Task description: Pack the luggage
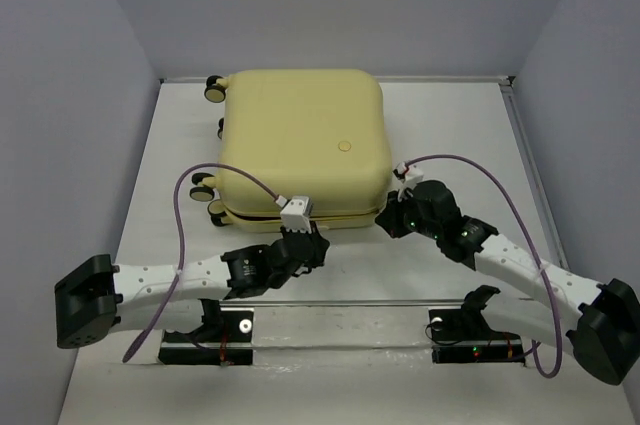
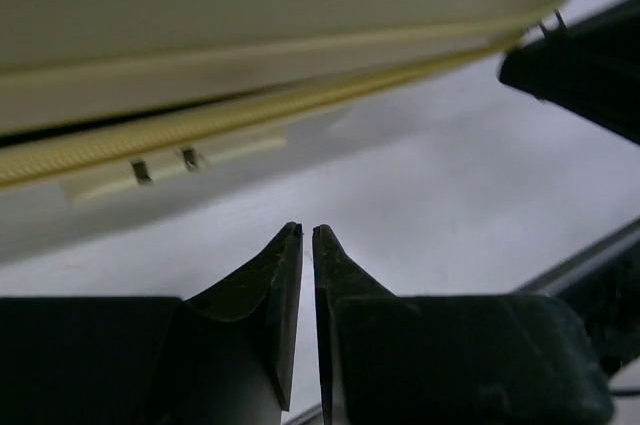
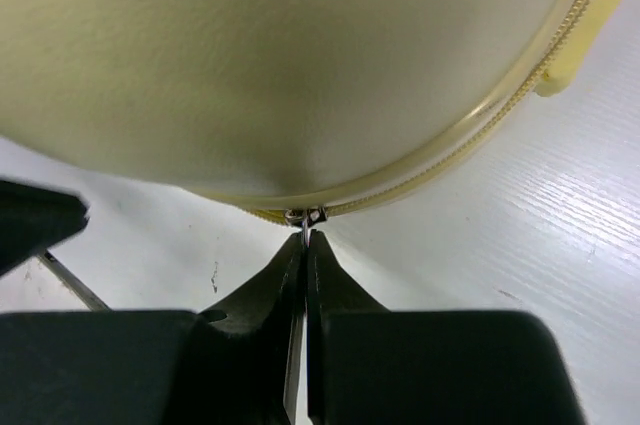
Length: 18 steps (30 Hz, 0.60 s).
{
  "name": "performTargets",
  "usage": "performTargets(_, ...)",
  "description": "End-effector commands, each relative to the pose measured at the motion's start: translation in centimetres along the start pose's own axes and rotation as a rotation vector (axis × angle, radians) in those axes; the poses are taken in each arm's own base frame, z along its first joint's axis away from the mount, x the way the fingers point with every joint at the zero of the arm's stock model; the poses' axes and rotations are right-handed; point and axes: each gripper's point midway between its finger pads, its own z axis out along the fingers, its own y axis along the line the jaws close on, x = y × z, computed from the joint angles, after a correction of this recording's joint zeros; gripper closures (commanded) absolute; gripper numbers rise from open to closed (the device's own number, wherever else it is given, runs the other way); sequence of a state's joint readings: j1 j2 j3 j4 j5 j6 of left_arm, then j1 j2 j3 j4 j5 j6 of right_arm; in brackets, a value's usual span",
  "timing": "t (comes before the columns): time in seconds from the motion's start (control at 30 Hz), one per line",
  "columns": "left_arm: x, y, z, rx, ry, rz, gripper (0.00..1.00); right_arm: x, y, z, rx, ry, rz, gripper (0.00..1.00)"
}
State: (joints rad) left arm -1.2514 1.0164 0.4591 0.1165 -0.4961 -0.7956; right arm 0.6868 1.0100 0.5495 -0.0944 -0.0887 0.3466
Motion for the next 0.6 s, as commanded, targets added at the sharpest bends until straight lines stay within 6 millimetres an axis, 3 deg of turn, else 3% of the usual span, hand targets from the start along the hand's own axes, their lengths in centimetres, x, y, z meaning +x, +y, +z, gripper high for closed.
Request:
performTargets(0.0, -6.3, 0.0, 1.9, -0.051, -0.208, -0.093, 0.78, -2.5, 1.9, -1.9, -0.074, -0.079, -0.02, 0.93)
performTargets(0.03, -6.7, 0.3, 2.0, -0.068, -0.226, -0.102, 0.75, -1.8, 1.4, -2.0, -0.054, -0.053, -0.019, 0.93)
performTargets(0.07, -6.8, 0.6, 2.0, -0.08, -0.24, -0.131, 0.63, -1.4, 1.1, -2.1, -0.039, -0.044, -0.022, 0.93)
performTargets(0.1, -7.0, 0.6, 1.7, -0.074, -0.254, -0.154, 0.58, -1.2, 0.7, -2.2, -0.02, -0.043, -0.023, 0.93)
performTargets(0.17, -6.1, 2.3, 1.4, -0.094, -0.263, -0.191, 0.5, -1.1, 0.7, -2.4, -0.022, -0.047, -0.025, 0.93)
performTargets(0.2, -6.6, 2.6, 0.6, -0.086, -0.296, -0.258, 0.43, -1.1, 0.7, -2.5, -0.023, -0.05, -0.026, 0.93)
performTargets(0.27, -5.2, 5.1, 0.0, -0.128, -0.299, -0.296, 0.33, -1.1, 0.6, -2.3, -0.019, -0.045, -0.03, 0.93)
performTargets(0.3, -5.8, 5.3, -0.9, -0.102, -0.331, -0.37, 0.31, -1.1, 0.6, -2.2, -0.022, -0.043, -0.031, 0.93)
performTargets(0.37, -4.8, 7.5, -1.5, -0.142, -0.341, -0.394, 0.25, -1.2, 0.8, -2.0, -0.03, -0.044, -0.031, 0.93)
performTargets(0.4, -5.4, 7.5, -2.3, -0.115, -0.366, -0.435, 0.24, -1.2, 0.9, -2.0, -0.034, -0.041, -0.031, 0.93)
performTargets(0.43, -4.4, 8.9, -2.5, -0.156, -0.356, -0.433, 0.24, -1.3, 1.0, -2.0, -0.04, -0.047, -0.032, 0.93)
performTargets(0.57, -4.4, 11.1, -3.9, -0.196, -0.397, -0.509, 0.23, -1.4, 1.1, -2.0, -0.043, -0.05, -0.029, 0.93)
